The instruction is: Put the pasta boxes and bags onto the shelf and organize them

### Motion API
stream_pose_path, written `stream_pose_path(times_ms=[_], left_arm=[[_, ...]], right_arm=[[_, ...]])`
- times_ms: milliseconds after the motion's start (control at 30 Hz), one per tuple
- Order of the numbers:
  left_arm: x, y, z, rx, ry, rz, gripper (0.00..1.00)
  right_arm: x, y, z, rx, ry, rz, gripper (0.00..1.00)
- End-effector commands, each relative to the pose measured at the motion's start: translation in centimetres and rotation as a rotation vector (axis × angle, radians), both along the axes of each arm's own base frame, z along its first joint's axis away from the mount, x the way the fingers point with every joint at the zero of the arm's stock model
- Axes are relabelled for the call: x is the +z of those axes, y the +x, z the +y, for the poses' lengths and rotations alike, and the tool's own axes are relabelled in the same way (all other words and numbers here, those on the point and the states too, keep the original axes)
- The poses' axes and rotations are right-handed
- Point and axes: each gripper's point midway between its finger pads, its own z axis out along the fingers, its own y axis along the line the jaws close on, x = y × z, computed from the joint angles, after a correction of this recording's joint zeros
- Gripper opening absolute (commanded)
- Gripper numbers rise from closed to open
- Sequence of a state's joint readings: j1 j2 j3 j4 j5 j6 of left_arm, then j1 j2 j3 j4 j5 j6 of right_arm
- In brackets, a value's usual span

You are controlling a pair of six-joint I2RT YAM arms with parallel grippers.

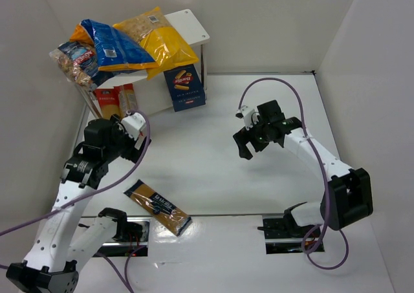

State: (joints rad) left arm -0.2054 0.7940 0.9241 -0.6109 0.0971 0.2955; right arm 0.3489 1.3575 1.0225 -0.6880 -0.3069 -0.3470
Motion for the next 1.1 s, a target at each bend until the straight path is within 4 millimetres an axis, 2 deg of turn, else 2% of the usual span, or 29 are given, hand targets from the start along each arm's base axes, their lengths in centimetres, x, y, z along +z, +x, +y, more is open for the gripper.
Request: stream_pose_path(times_ms=[0,67,100,200,233,367,533,733,1067], left_arm=[[1.3,-1.6,-0.9,-0.138,0.034,-0.031,1.0],[0.8,-1.7,-1.3,-0.179,0.038,-0.039,1.0],[0.1,-1.4,-1.6,-0.188,0.032,-0.048,1.0],[-1.6,-1.6,-2.7,-0.244,-0.002,-0.037,1.0],[-2.4,-1.8,-2.7,-0.244,-0.001,-0.02,1.0],[-3.5,-2.0,-1.9,-0.21,0.022,-0.006,1.0],[-3.0,-1.9,-1.9,-0.209,0.021,-0.028,1.0],[-3.9,-1.8,-1.9,-0.215,0.032,-0.001,1.0],[-3.9,-1.9,-2.0,-0.223,0.027,-0.001,1.0]], right_arm=[[2.3,0.2,-0.6,-0.088,0.01,-0.058,1.0],[3.8,1.1,-1.6,-0.161,0.014,-0.122,1.0],[3.8,1.6,-2.7,-0.218,0.0,-0.142,1.0],[5.5,2.9,-4.6,-0.34,0.028,-0.214,1.0],[5.5,3.3,-6.0,-0.402,0.01,-0.218,1.0],[5.4,3.1,-7.7,-0.466,0.01,-0.23,1.0],[5.0,3.3,-7.9,-0.474,-0.005,-0.221,1.0],[4.7,3.4,-8.3,-0.486,-0.024,-0.217,1.0],[4.5,3.6,-8.2,-0.486,-0.024,-0.217,1.0]])
